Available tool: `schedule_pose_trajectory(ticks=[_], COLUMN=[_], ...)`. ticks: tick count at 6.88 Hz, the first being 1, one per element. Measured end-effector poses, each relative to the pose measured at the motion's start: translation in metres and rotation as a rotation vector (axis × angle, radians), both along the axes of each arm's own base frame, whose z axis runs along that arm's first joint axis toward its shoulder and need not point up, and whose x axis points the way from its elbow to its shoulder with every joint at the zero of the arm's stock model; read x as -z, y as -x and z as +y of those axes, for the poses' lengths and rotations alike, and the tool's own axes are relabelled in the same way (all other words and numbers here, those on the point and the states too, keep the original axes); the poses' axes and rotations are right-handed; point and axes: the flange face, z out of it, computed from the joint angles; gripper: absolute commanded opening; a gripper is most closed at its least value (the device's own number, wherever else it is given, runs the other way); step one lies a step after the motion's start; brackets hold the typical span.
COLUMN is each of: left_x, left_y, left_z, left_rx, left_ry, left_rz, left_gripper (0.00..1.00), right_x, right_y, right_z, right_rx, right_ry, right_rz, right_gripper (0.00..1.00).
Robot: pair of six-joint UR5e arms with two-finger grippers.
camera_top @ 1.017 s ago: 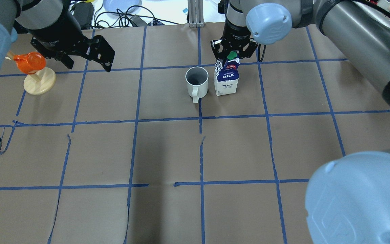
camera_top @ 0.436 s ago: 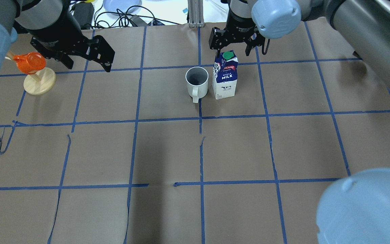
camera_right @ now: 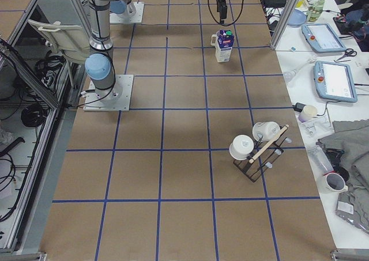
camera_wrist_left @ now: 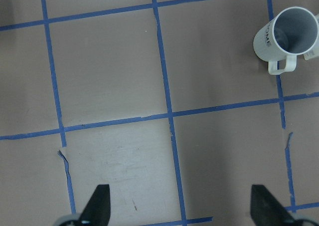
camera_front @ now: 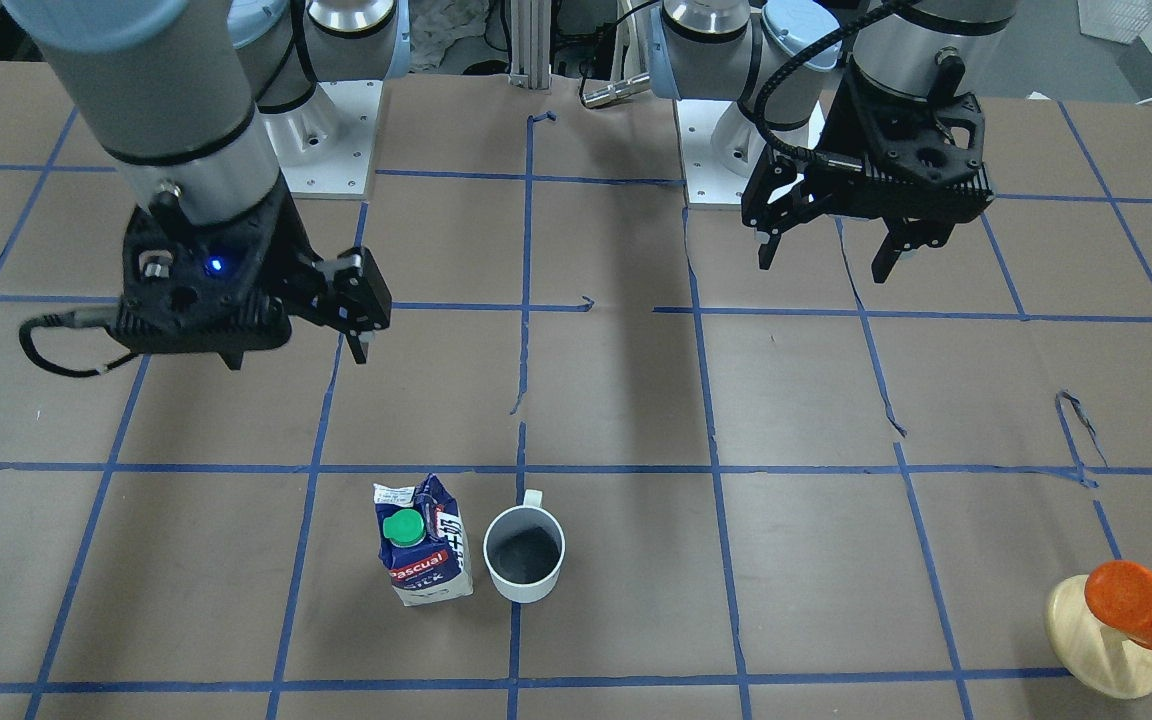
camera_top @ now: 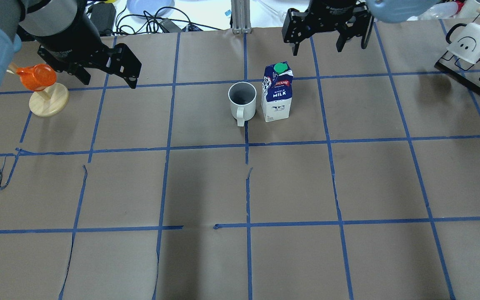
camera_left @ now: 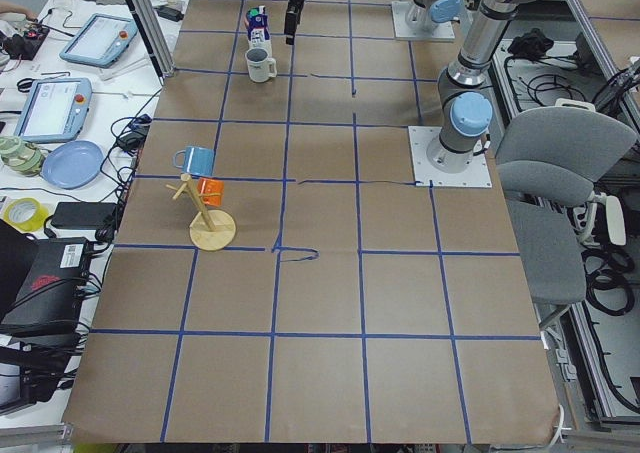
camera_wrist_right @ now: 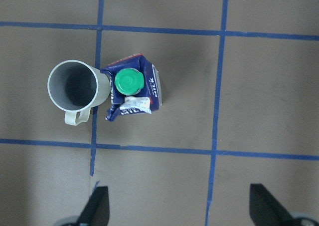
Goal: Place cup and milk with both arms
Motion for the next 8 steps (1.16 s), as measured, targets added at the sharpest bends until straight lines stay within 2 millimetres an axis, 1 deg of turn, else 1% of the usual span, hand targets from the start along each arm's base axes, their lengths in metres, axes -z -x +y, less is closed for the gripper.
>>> schedule_pose_trajectory(ticks=[1,2,4,6,8], left_x=[0.000,0.000,0.000,0.000,0.001], left_y=[0.000,0.000,0.000,0.001,0.000], left_z=[0.000,0.000,0.000,0.000,0.000], left_rx=[0.000,0.001,0.001,0.001,0.000], left_ry=[0.000,0.000,0.000,-0.001,-0.001], left_rz=[-0.001,-0.002,-0.001,-0.002,-0.002], left_gripper=[1.00,1.00,1.00,1.00,1.00], right_x=[-0.012,-0.015,-0.005,-0.004,-0.006], right_y=[0.015,0.025,0.031,0.031,0.030], right_z=[0.019,0.034,0.054,0.059,0.058], right_rx=[0.014,0.017,0.015,0.014,0.012], right_ry=[-0.036,-0.059,-0.080,-0.071,-0.048], right_rz=[0.010,0.015,0.015,0.012,0.011], right_gripper=[1.00,1.00,1.00,1.00,1.00])
